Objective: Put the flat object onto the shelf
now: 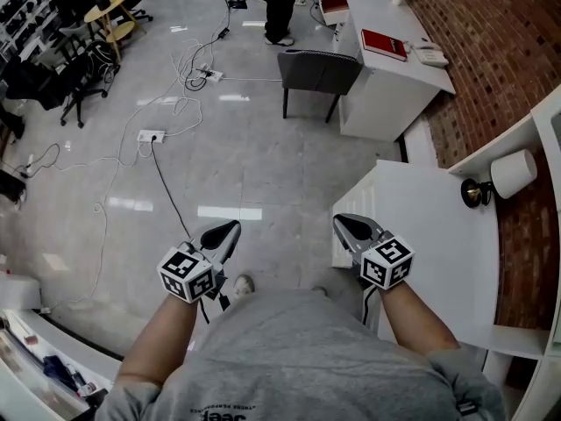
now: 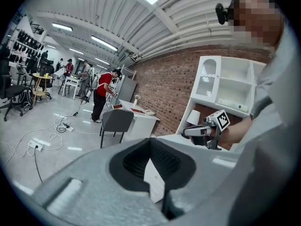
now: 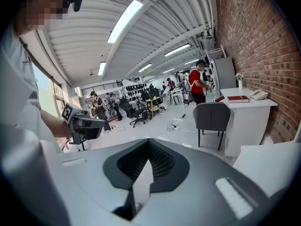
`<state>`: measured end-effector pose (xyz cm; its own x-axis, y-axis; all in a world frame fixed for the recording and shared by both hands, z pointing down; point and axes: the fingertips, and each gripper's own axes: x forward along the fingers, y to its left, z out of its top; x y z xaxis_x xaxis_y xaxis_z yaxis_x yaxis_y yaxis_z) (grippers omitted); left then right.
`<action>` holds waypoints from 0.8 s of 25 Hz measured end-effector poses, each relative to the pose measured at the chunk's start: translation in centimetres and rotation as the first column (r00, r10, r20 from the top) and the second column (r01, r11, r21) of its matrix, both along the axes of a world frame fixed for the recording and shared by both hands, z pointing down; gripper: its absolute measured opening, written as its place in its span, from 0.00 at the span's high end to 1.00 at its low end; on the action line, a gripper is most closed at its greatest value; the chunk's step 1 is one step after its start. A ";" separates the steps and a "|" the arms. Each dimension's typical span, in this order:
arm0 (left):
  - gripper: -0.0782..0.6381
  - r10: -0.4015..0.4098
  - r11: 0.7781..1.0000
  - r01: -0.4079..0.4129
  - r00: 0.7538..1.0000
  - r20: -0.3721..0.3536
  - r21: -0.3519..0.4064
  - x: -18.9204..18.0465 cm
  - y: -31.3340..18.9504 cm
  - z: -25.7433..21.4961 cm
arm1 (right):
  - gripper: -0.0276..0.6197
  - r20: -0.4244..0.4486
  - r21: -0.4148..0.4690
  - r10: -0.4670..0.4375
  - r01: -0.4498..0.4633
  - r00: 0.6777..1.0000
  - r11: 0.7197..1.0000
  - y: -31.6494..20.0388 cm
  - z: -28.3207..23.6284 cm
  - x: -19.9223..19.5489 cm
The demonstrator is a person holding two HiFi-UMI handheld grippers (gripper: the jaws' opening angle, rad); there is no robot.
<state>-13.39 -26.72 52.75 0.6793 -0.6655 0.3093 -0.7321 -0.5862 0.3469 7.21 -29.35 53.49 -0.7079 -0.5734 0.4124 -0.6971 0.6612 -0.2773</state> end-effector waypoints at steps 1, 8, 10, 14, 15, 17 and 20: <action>0.89 0.003 1.000 -0.003 1.000 0.000 -0.002 0.1 0.0 0.0 | 0.94 0.000 0.002 0.000 0.000 1.000 1.000 0.0 0.0 0.1; 0.89 0.005 1.000 -0.005 1.000 -0.009 -0.013 0.7 0.1 0.0 | 0.95 -0.028 0.009 0.009 -0.009 1.000 1.000 -0.1 0.0 0.9; 0.89 0.008 1.000 -0.008 1.000 -0.011 -0.013 0.8 0.0 0.0 | 0.95 -0.028 0.008 0.012 -0.012 1.000 1.000 -0.1 0.0 0.9; 0.89 0.011 1.000 -0.011 1.000 -0.016 -0.015 0.9 0.0 -0.1 | 0.95 -0.027 0.007 0.011 -0.011 1.000 1.000 -0.1 0.0 0.8; 0.89 0.011 1.000 -0.012 1.000 -0.018 -0.015 1.0 0.0 -0.1 | 0.95 -0.026 0.007 0.010 -0.010 1.000 1.000 -0.1 0.0 0.8; 0.89 0.013 1.000 -0.013 1.000 -0.020 -0.016 1.0 0.0 0.0 | 0.94 -0.026 0.008 0.010 -0.010 1.000 1.000 -0.1 0.0 0.8; 0.89 0.013 1.000 -0.014 1.000 -0.024 -0.016 1.1 0.1 0.0 | 0.95 -0.025 0.010 0.011 -0.011 1.000 1.000 -0.1 -0.2 1.0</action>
